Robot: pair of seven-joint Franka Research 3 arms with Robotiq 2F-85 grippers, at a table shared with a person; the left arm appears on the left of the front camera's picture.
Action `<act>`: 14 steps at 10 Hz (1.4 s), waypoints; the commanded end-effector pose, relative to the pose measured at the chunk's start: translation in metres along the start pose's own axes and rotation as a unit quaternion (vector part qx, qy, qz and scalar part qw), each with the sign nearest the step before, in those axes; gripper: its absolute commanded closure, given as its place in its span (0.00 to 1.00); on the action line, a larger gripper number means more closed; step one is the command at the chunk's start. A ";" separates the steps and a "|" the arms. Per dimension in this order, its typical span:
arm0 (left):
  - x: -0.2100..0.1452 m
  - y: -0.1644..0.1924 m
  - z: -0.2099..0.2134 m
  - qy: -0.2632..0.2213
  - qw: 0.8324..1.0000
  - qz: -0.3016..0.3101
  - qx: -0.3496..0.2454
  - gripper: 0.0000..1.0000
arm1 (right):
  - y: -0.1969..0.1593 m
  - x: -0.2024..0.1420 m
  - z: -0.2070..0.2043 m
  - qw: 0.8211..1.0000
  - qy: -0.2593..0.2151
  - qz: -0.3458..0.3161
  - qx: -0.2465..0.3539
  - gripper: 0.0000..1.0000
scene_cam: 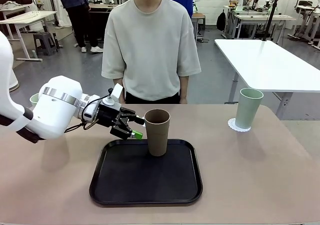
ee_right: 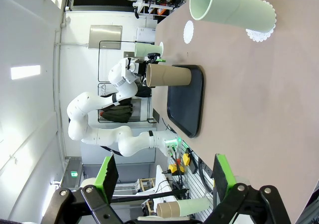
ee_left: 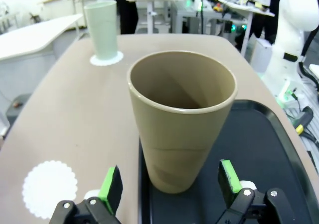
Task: Place coasters on the table and set cups on them.
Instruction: Take one Reusable plastic cup from the Flat Tray and place it on a coaster set by the human.
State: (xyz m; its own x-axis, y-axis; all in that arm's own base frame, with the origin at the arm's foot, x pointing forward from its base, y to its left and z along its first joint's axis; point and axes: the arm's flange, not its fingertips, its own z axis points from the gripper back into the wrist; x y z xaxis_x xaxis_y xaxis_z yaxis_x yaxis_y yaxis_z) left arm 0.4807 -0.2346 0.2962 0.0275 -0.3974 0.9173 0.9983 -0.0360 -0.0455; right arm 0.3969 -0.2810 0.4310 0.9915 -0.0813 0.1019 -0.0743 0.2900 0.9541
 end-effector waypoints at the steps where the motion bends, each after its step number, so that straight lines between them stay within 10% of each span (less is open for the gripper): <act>1: -0.003 0.014 -0.003 -0.012 1.000 -0.006 0.004 0.00 | 0.000 0.001 -0.001 1.000 -0.004 0.002 -0.001 0.00; 14: -0.012 0.017 -0.011 -0.032 0.999 -0.023 -0.015 0.00 | 0.000 0.001 -0.001 1.000 -0.004 0.002 -0.001 0.00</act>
State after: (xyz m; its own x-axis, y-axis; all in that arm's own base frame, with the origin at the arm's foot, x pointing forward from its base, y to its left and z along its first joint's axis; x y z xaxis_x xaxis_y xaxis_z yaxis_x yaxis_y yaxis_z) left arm 0.4926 -0.2403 0.2846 0.0336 -0.3774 0.9254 0.9968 -0.0546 -0.0584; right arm 0.3968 -0.2811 0.4310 0.9915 -0.0814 0.1019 -0.0743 0.2900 0.9541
